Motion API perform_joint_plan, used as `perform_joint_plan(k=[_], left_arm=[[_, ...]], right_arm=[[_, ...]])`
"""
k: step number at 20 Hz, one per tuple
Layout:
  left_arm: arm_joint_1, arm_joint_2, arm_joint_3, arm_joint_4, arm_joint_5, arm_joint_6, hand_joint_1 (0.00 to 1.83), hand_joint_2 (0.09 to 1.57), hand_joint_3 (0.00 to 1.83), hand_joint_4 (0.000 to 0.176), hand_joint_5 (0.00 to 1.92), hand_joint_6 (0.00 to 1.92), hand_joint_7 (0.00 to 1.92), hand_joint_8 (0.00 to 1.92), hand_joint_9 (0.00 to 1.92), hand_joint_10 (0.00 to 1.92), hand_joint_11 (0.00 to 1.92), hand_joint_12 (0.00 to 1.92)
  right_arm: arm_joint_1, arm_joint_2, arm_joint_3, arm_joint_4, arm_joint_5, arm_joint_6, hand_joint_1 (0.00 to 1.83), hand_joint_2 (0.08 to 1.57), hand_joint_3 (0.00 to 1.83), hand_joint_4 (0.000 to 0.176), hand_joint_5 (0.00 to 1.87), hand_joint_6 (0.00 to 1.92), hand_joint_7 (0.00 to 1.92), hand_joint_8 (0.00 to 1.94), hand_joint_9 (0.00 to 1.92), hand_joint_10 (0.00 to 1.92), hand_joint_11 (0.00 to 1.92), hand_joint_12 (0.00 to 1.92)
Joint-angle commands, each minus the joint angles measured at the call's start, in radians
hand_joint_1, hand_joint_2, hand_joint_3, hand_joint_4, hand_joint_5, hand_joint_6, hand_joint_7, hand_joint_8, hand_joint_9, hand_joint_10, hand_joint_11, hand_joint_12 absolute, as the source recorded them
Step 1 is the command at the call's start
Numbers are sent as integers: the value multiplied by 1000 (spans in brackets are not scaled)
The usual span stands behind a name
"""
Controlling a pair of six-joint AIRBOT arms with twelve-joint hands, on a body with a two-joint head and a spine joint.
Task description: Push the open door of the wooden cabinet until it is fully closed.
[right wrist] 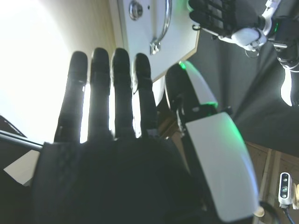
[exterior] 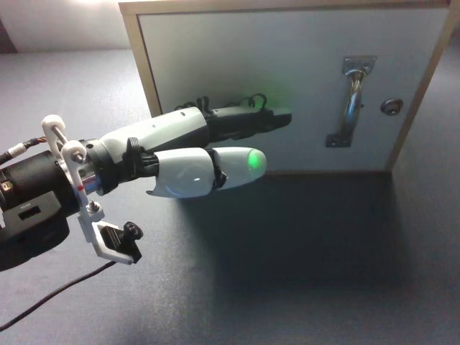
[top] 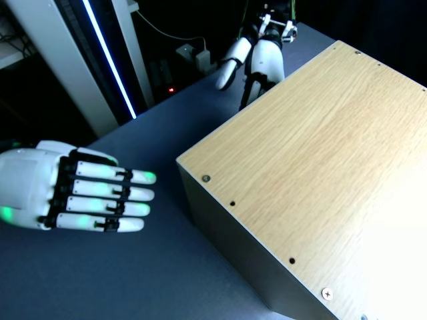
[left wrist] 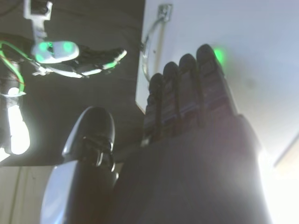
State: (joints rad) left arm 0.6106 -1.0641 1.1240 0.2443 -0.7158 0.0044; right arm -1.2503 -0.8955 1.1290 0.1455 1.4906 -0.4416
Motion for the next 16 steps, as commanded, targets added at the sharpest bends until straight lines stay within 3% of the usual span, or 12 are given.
perform_joint_plan(k=[1, 7, 12, 16], left_arm=[[-16, -3, 3, -29, -112, -4, 153, 1484, 0, 0, 171, 0, 156, 0, 113, 0, 83, 6], [3, 24, -25, -49, -172, -4, 174, 1509, 3, 0, 172, 7, 121, 1, 86, 0, 89, 10], [81, 127, -121, -49, -309, -4, 142, 1499, 0, 0, 234, 8, 219, 12, 181, 14, 164, 47], [169, 213, -157, -143, -435, -4, 184, 1511, 3, 0, 191, 0, 232, 1, 230, 4, 174, 71]], right_arm=[[10, 2, 6, 25, 126, 11, 578, 1447, 3, 0, 431, 0, 409, 0, 356, 0, 87, 527], [10, 2, 6, 25, 126, 11, 639, 1452, 1, 0, 441, 0, 444, 4, 381, 4, 91, 551], [10, 3, 4, 25, 141, 11, 630, 1448, 0, 0, 435, 4, 432, 2, 361, 3, 65, 546], [10, 8, -1, 26, 168, 11, 656, 1441, 0, 0, 463, 4, 448, 3, 388, 5, 106, 559]])
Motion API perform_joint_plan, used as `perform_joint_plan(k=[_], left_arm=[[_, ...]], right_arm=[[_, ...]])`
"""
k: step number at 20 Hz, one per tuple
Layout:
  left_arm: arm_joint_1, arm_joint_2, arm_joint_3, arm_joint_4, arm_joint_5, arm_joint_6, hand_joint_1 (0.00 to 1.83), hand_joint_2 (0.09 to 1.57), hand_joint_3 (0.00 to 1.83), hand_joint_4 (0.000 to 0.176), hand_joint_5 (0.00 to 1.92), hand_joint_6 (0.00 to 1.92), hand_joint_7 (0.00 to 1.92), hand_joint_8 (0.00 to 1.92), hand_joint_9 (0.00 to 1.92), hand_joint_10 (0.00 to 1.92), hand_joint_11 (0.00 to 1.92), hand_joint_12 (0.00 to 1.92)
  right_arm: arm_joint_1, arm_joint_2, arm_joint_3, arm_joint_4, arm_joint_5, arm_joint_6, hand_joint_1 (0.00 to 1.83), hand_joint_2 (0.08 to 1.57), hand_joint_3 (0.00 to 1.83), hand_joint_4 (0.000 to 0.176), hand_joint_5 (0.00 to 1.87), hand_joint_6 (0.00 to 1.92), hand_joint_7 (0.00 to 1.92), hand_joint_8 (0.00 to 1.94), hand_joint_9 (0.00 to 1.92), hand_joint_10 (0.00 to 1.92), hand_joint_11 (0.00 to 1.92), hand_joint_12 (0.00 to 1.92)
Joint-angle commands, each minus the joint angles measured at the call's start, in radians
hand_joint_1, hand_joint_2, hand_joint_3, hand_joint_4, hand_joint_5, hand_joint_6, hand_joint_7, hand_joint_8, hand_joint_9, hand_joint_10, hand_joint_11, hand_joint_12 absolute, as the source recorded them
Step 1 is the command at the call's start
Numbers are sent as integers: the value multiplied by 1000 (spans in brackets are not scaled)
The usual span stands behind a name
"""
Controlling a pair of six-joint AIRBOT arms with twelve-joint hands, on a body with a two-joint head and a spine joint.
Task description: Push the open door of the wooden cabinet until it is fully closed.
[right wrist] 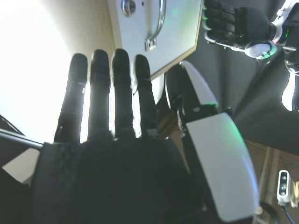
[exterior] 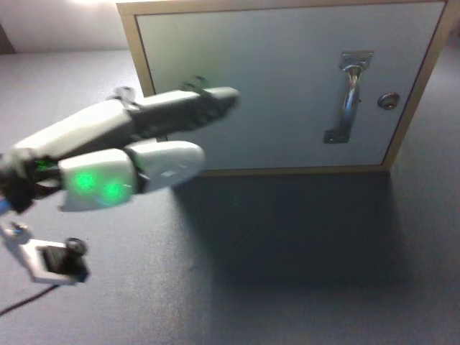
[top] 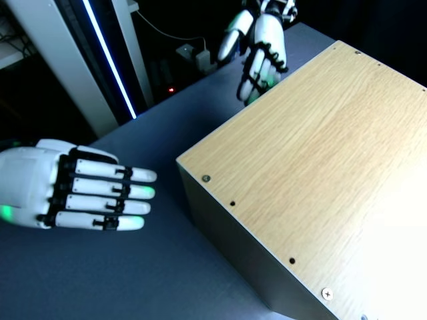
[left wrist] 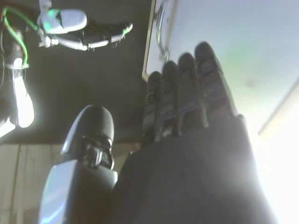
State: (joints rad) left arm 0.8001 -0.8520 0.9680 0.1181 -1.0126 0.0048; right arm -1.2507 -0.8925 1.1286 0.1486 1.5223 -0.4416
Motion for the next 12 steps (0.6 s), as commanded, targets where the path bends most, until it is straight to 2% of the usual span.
perform_joint_plan(k=[1, 2, 3, 4, 5, 6, 7, 8, 12], left_arm=[[7, 20, -7, -52, -176, -5, 197, 1494, 0, 0, 212, 5, 235, 2, 234, 3, 186, 84], [36, 41, -15, -89, -211, -5, 275, 1451, 0, 0, 243, 11, 246, 4, 233, 2, 200, 94], [73, 70, -31, -135, -255, -5, 349, 1390, 0, 0, 269, 1, 273, 0, 218, 0, 149, 70], [97, 90, -45, -170, -287, -5, 349, 1390, 0, 0, 269, 1, 273, 0, 218, 0, 149, 70], [115, 106, -54, -194, -312, -5, 269, 1394, 0, 5, 228, 2, 262, 1, 198, 1, 107, 55], [129, 116, -59, -214, -337, -5, 226, 1418, 7, 13, 213, 0, 244, 0, 208, 4, 136, 73], [150, 130, -66, -241, -369, -5, 218, 1434, 4, 0, 228, 6, 270, 4, 221, 5, 165, 88], [167, 140, -74, -265, -401, -5, 249, 1429, 0, 0, 229, 4, 260, 1, 200, 2, 127, 66], [230, 148, -98, -323, -509, -5, 234, 1437, 0, 0, 253, 10, 268, 9, 192, 4, 109, 49]], right_arm=[[11, 7, -1, 26, 144, 11, 653, 1444, 2, 0, 462, 3, 455, 5, 400, 9, 127, 562], [11, 9, -1, 30, 150, 11, 620, 1447, 3, 0, 455, 0, 446, 1, 374, 2, 90, 553], [11, 11, -2, 36, 159, 11, 667, 1451, 1, 0, 445, 0, 406, 0, 290, 3, 3, 490], [11, 14, -4, 41, 165, 11, 667, 1451, 1, 0, 445, 0, 406, 0, 290, 3, 3, 490], [11, 16, -6, 47, 171, 11, 627, 1451, 2, 0, 435, 0, 390, 1, 257, 7, 0, 392], [11, 16, -7, 53, 177, 11, 576, 1446, 1, 0, 430, 0, 378, 1, 252, 6, 0, 380], [11, 16, -7, 63, 187, 11, 526, 1456, 1, 0, 428, 0, 405, 2, 314, 6, 22, 507], [11, 16, -7, 71, 195, 11, 578, 1452, 2, 0, 446, 0, 441, 0, 361, 3, 55, 607], [11, 16, -7, 81, 216, 11, 579, 1472, 0, 0, 425, 2, 414, 0, 337, 0, 1, 742]])
